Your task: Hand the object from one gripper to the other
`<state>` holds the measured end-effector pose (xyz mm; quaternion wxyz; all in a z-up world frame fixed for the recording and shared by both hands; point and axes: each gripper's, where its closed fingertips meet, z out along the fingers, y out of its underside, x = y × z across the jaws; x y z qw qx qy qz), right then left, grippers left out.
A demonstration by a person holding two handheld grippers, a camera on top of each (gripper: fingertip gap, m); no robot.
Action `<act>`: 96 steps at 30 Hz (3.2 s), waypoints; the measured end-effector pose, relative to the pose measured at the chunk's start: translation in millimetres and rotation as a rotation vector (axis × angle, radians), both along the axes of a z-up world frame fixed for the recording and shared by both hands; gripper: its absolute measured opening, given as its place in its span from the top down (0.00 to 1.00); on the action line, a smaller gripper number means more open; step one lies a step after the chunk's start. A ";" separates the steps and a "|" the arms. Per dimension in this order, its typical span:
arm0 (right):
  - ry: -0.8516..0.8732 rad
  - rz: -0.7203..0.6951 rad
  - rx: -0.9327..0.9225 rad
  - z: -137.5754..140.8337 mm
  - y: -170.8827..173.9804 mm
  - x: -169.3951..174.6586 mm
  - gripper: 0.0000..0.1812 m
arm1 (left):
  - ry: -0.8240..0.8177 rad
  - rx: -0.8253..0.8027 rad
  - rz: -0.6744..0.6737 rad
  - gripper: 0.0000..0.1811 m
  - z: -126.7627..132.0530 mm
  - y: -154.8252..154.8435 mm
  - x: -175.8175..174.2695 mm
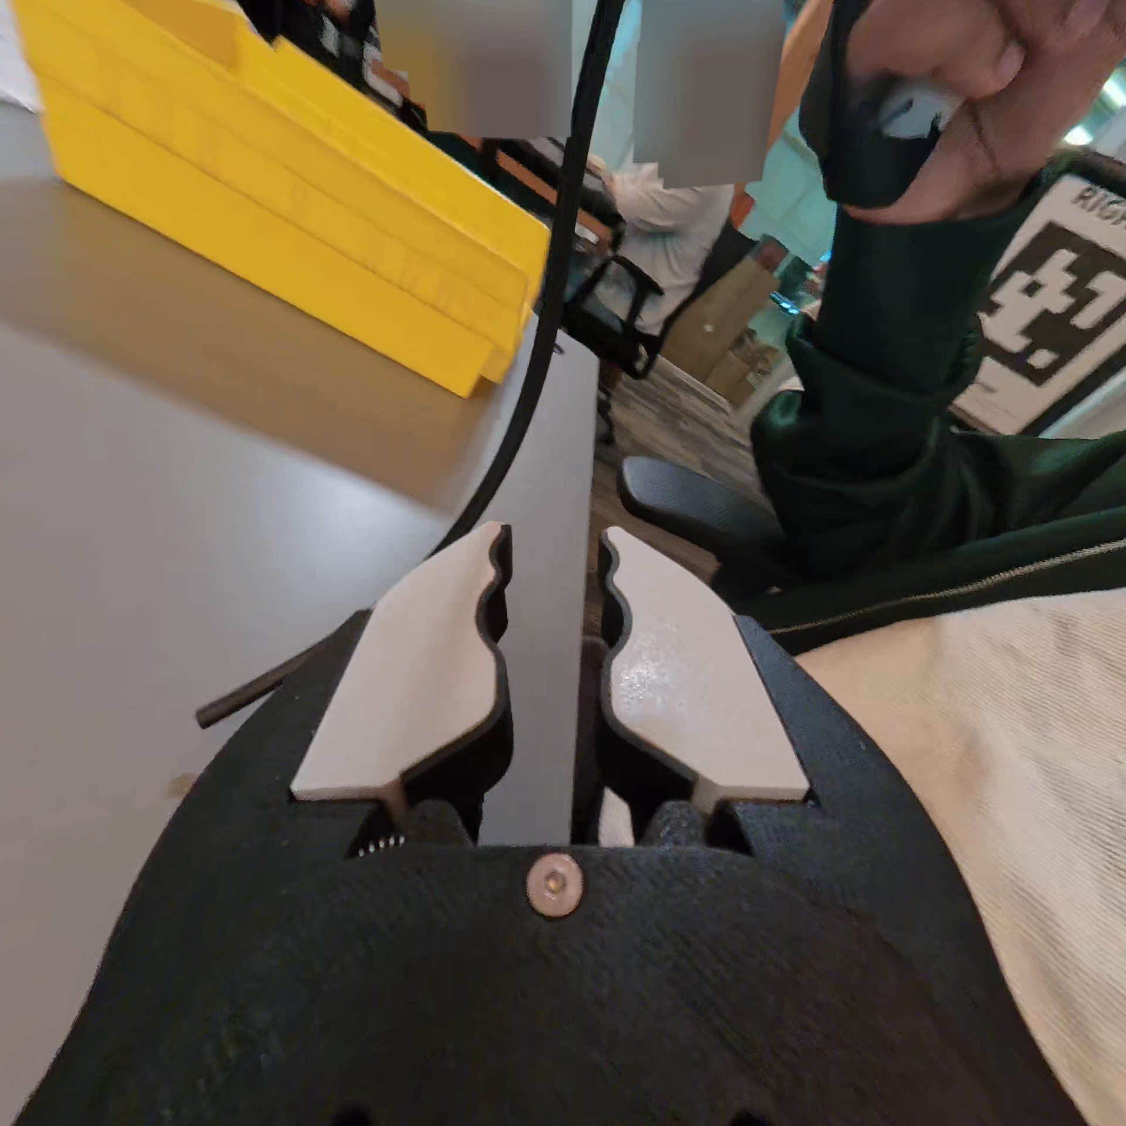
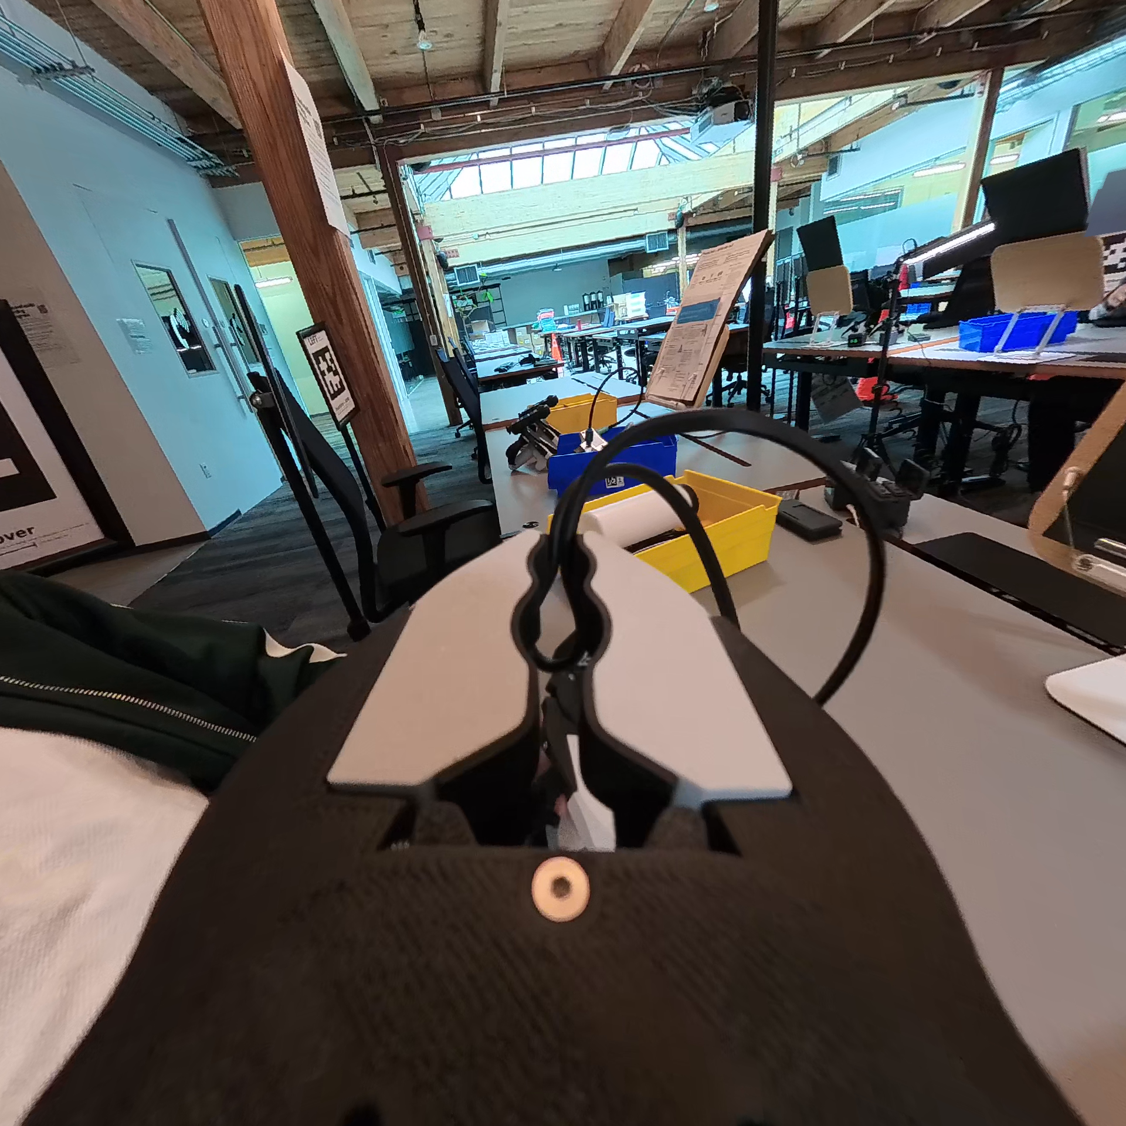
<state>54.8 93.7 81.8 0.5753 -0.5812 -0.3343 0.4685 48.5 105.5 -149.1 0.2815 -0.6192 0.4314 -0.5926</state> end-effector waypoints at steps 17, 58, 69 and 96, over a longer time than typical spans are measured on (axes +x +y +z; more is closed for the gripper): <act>-0.041 -0.007 -0.006 -7.5 2.8 -3.3 0.96 | 0.007 0.016 -0.017 0.97 7.4 -7.2 0.6; -0.591 -0.134 -0.216 -166.1 53.7 -49.1 0.96 | -0.547 -0.410 0.211 0.86 82.7 37.6 -36.9; -0.571 -0.084 -0.205 -168.7 47.2 -62.5 0.96 | -0.575 -0.397 0.204 0.98 86.1 38.1 -41.6; -0.366 -0.009 -0.401 -158.9 45.4 -64.3 0.79 | 0.009 0.353 0.350 0.98 52.1 23.7 -17.1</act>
